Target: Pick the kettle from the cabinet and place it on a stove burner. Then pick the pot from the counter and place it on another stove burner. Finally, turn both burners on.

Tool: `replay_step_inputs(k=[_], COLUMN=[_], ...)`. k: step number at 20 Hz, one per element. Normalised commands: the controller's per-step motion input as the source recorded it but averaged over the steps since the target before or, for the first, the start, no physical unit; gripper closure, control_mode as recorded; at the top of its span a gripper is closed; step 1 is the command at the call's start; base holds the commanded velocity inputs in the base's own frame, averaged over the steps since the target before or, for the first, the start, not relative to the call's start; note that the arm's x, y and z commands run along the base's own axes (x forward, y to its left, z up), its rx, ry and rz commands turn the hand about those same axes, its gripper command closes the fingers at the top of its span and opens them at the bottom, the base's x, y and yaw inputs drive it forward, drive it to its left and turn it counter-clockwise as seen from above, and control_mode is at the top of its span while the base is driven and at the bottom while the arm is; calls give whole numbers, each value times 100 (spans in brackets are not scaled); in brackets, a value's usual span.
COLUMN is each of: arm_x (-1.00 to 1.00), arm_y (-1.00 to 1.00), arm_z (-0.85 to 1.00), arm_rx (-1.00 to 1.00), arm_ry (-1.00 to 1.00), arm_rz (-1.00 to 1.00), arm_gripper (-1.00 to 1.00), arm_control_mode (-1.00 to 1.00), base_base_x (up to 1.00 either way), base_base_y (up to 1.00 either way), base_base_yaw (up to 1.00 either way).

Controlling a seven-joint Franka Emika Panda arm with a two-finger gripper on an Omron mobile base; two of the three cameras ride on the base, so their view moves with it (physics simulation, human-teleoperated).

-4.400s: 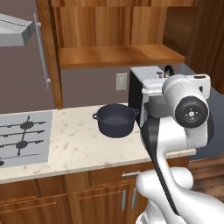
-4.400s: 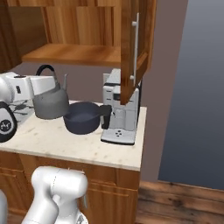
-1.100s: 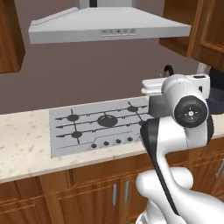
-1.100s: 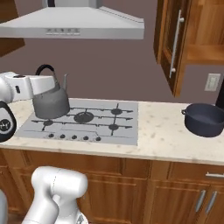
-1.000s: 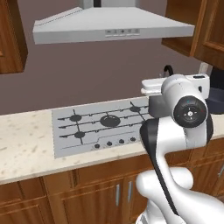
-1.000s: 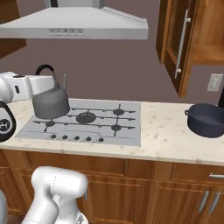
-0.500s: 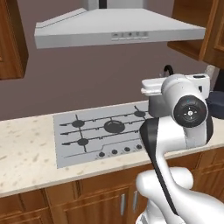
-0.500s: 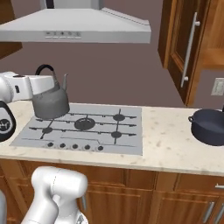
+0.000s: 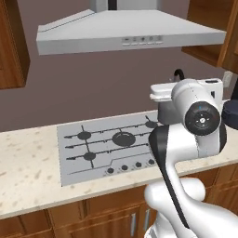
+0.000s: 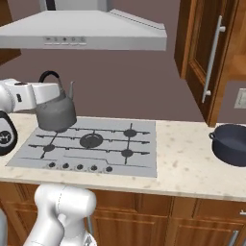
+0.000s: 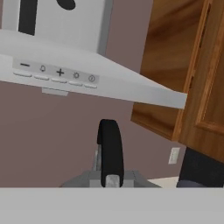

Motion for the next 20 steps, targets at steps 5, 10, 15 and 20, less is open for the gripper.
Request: replay_step_inputs(k=[5,10,15,20], arm_x=[0,0,0,0], arm_y=[0,0,0,0], arm_z=[0,0,0,0], arm_rx=[0,0,0,0], arm_ry=[0,0,0,0], arm_rz=[0,0,0,0], arm_gripper=[100,100,100,100], arm_control_mode=[100,100,100,-100], base_base_x=[32,33,23,0], base_base_y=[8,7,10,2], base_base_yaw=[0,0,0,0])
